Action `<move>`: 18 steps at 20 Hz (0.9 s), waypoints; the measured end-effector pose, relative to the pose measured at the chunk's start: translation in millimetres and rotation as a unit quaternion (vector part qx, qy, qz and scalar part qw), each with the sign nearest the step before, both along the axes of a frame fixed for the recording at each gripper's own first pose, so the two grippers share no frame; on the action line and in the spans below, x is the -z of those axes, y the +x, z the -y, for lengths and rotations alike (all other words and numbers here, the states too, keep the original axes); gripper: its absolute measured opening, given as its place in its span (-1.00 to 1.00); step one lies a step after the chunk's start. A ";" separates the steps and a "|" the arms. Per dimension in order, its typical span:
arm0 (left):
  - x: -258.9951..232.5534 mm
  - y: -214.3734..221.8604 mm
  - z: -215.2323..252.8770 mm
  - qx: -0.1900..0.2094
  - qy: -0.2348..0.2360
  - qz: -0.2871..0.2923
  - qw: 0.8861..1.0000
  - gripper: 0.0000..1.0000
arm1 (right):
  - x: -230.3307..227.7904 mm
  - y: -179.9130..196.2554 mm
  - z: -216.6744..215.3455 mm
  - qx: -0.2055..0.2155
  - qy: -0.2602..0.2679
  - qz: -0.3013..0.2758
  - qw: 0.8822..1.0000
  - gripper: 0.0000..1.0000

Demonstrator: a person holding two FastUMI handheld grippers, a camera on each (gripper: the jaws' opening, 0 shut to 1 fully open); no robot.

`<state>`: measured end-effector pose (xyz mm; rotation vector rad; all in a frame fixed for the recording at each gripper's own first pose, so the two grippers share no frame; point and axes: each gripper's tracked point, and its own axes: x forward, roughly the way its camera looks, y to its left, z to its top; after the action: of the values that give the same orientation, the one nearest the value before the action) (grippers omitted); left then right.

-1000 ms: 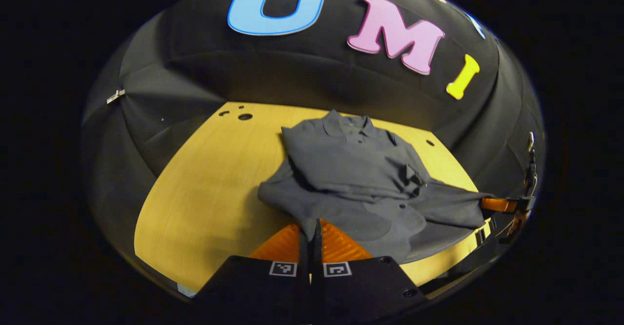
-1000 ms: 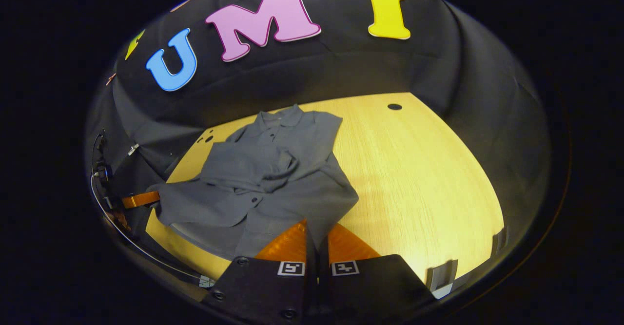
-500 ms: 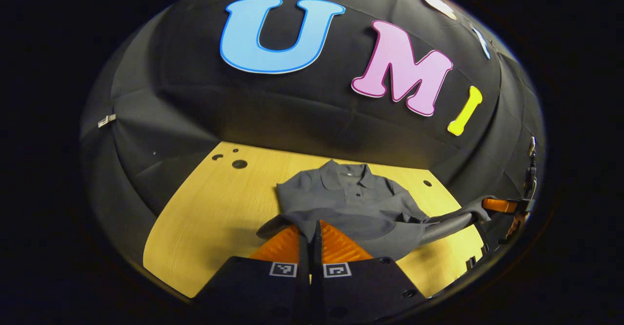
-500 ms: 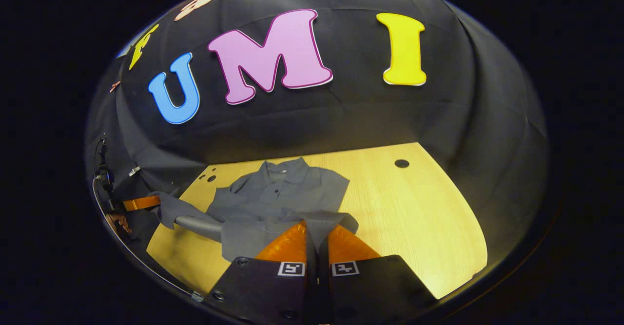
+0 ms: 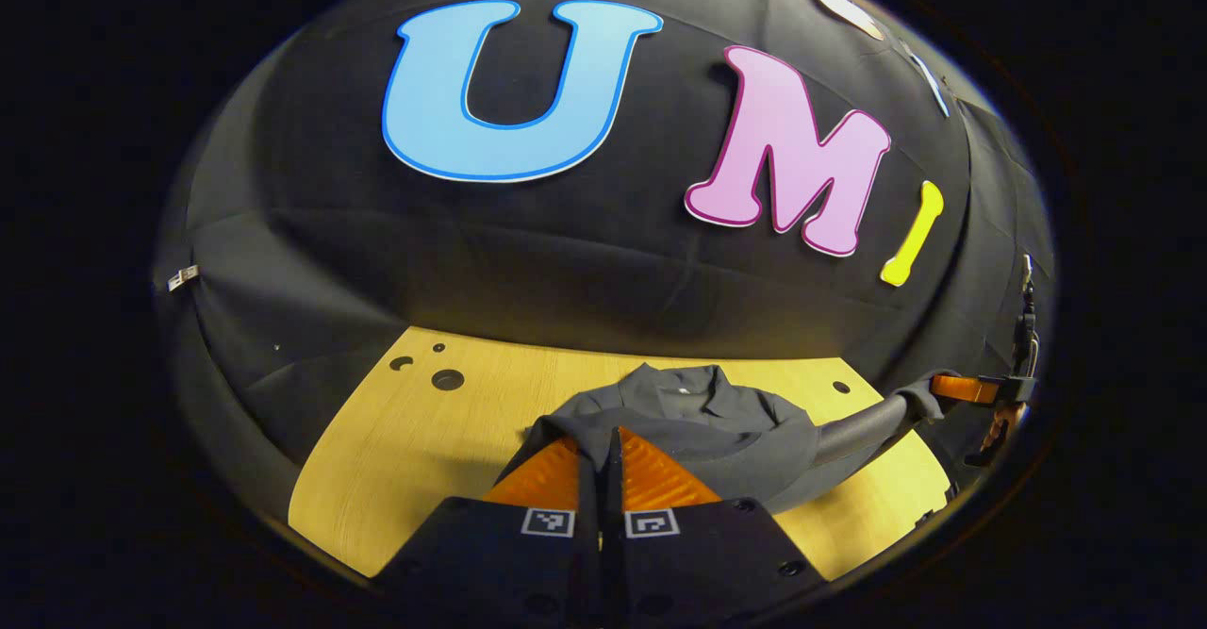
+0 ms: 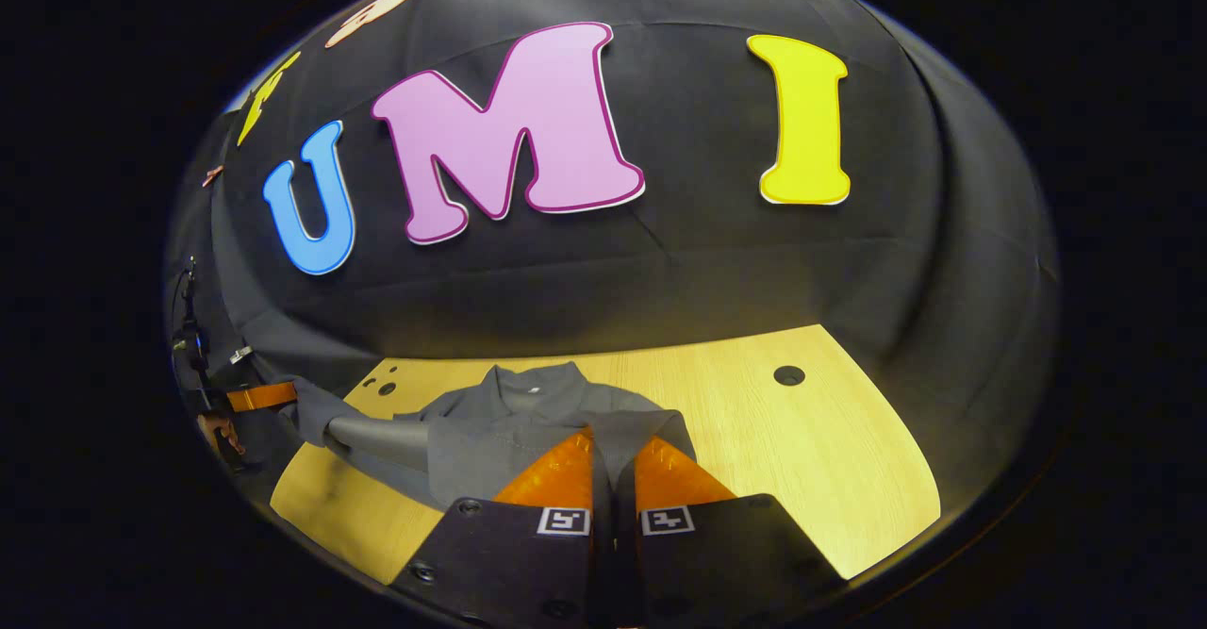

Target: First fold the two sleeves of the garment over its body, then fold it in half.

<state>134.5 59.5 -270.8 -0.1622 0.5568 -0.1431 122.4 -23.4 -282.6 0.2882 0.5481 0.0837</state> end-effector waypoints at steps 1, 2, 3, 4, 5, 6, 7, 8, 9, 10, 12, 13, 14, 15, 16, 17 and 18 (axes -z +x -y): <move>1.4 9.5 0.9 0.001 0.006 0.005 1.000 -0.89 | 3.4 10.4 -0.9 0.003 0.000 0.005 1.000 -0.89; 3.6 19.2 1.2 0.002 0.012 0.009 1.000 -0.89 | 7.3 20.0 -1.4 0.007 -0.002 0.008 1.000 -0.89; 7.1 29.0 2.2 0.003 0.015 0.013 1.000 -0.89 | 11.9 30.3 -1.1 0.011 -0.004 0.011 1.000 -0.89; 11.3 40.1 3.1 0.002 0.016 0.015 1.000 -0.90 | 17.0 39.5 -1.2 0.016 -0.004 0.014 1.000 -0.89; 15.6 51.2 4.4 0.000 0.017 0.017 1.000 -0.89 | 22.1 49.3 -1.6 0.019 -0.007 0.017 1.000 -0.89; 21.4 61.8 5.2 0.000 0.019 0.020 1.000 -0.90 | 29.2 57.6 -1.0 0.019 -0.014 0.016 1.000 -0.89; 26.2 71.3 6.5 0.002 0.023 0.024 0.999 -0.89 | 36.8 64.2 -1.2 0.017 -0.020 0.015 1.000 -0.90; 33.0 82.8 7.8 0.005 0.029 0.028 0.999 -0.89 | 44.2 71.5 -0.6 0.016 -0.025 0.014 0.999 -0.90; 39.9 93.3 9.3 0.009 0.036 0.033 0.999 -0.89 | 52.2 78.2 -0.9 0.017 -0.028 0.014 0.999 -0.90; 48.1 102.4 10.5 0.010 0.039 0.036 0.999 -0.89 | 60.4 87.2 -0.5 0.018 -0.031 0.013 0.999 -0.89; 64.9 119.2 11.9 0.005 0.033 0.034 0.999 -0.90 | 77.9 100.2 -0.2 0.021 -0.032 0.009 0.999 -0.90; 74.9 126.2 12.3 0.001 0.031 0.028 0.999 -0.90 | 88.2 106.8 -0.7 0.023 -0.029 0.004 0.999 -0.90; 85.3 133.5 12.7 -0.004 0.032 0.024 0.999 -0.90 | 97.9 111.8 -2.4 0.025 -0.027 -0.001 0.999 -0.90; 94.6 139.7 13.0 -0.006 0.037 0.021 0.999 -0.90 | 107.8 116.9 -3.3 0.028 -0.027 -0.007 0.999 -0.90; 103.9 144.2 14.0 -0.004 0.046 0.018 0.999 -0.89 | 116.1 122.0 -3.6 0.031 -0.029 -0.010 0.999 -0.90; 111.7 149.0 14.6 -0.003 0.053 0.017 0.998 -0.89 | 123.3 126.9 -4.0 0.037 -0.032 -0.012 0.999 -0.89; 119.0 154.0 16.4 -0.004 0.053 0.017 0.998 -0.89 | 129.8 131.2 -3.6 0.042 -0.035 -0.012 0.998 -0.89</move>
<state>288.5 43.1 -389.8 -0.0578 0.5290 -0.1088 253.6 -19.8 -412.5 0.2441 0.5620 -0.0196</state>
